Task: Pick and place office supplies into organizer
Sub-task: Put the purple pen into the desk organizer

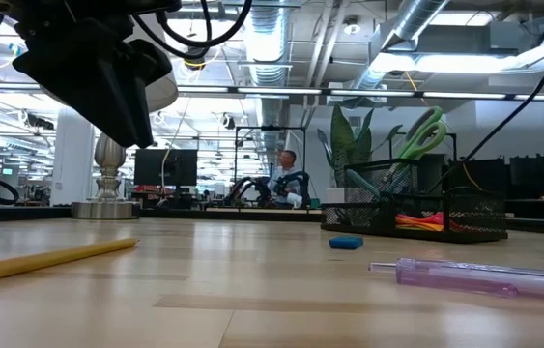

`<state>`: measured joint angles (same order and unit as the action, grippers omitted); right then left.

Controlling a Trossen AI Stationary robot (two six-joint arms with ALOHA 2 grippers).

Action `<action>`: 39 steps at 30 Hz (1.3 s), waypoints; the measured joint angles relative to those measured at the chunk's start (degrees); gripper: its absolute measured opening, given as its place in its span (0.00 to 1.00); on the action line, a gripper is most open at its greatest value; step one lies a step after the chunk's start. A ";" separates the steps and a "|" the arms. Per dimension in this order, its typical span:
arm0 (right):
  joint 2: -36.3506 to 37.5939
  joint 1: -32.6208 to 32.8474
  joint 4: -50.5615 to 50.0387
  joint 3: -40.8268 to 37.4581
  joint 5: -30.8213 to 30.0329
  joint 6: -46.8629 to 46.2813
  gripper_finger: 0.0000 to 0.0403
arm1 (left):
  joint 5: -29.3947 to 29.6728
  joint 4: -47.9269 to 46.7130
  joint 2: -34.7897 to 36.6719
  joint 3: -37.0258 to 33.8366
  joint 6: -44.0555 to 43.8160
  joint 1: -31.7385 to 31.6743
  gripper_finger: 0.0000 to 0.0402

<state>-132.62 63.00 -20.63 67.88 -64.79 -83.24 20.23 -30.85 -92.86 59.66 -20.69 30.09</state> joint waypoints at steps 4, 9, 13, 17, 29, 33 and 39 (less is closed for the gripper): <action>0.52 -0.52 -0.40 -0.15 -0.15 -0.62 0.12 | 0.02 0.40 0.00 0.00 0.13 -0.02 0.27; 0.70 -0.61 -0.50 -0.13 0.17 -0.96 0.10 | 0.04 0.46 0.00 0.00 0.50 -0.07 0.27; 0.70 -0.61 -0.82 -0.11 0.17 -1.85 0.07 | 0.07 0.45 0.00 0.00 0.50 -0.09 0.27; 0.72 -0.71 -1.94 0.53 0.46 -4.06 0.07 | 0.12 0.48 0.00 0.00 0.51 -0.09 0.27; 18.57 -10.22 -30.74 4.48 17.97 -0.98 0.07 | 1.67 4.35 0.00 0.00 8.53 -0.15 0.27; 27.07 -15.44 -38.45 6.22 20.14 5.36 0.08 | 1.57 5.07 0.00 0.00 12.72 -0.24 0.27; 39.94 -26.39 -53.47 12.40 29.58 9.37 0.09 | 1.54 4.91 0.00 0.00 15.98 -0.24 0.27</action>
<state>-92.67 36.61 -74.10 80.28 -35.22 -73.87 21.77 -25.93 -92.86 59.66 -4.71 29.85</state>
